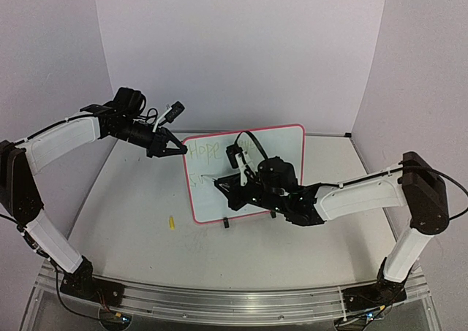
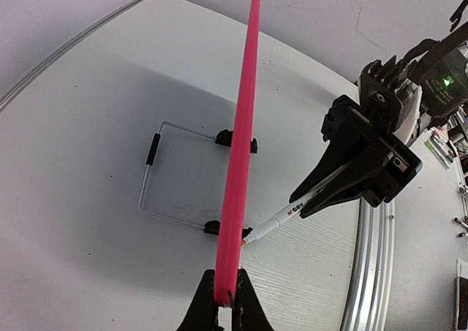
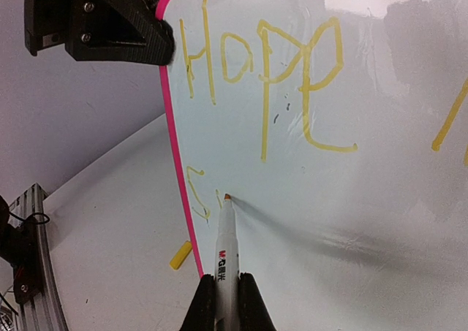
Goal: Write a sentence on the whiteboard
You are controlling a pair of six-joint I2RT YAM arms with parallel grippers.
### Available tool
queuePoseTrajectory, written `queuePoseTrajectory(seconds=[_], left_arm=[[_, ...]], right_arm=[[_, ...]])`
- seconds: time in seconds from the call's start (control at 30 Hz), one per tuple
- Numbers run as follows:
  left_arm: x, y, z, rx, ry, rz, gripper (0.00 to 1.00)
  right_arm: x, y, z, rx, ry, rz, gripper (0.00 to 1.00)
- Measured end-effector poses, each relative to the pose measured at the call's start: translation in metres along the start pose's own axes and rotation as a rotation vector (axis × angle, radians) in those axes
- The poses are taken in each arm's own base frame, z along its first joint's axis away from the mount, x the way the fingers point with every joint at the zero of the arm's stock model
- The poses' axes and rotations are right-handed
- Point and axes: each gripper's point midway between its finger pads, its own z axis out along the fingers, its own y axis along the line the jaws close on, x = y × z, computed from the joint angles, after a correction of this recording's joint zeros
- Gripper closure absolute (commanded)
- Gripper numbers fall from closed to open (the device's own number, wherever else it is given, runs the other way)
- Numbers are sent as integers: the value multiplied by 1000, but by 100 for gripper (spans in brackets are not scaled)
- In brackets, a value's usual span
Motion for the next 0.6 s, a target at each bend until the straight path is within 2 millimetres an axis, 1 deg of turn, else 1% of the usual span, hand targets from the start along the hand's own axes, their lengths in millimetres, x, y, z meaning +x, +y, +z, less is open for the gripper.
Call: queuePoseTrajectory(seconds=[0.3, 0.6], left_arm=[[0, 0, 0, 0, 0, 0, 100], [0, 0, 0, 0, 0, 0, 100]], right_arm=[[1, 0, 0, -1, 1, 29, 100], [12, -3, -2, 2, 21, 55, 100]])
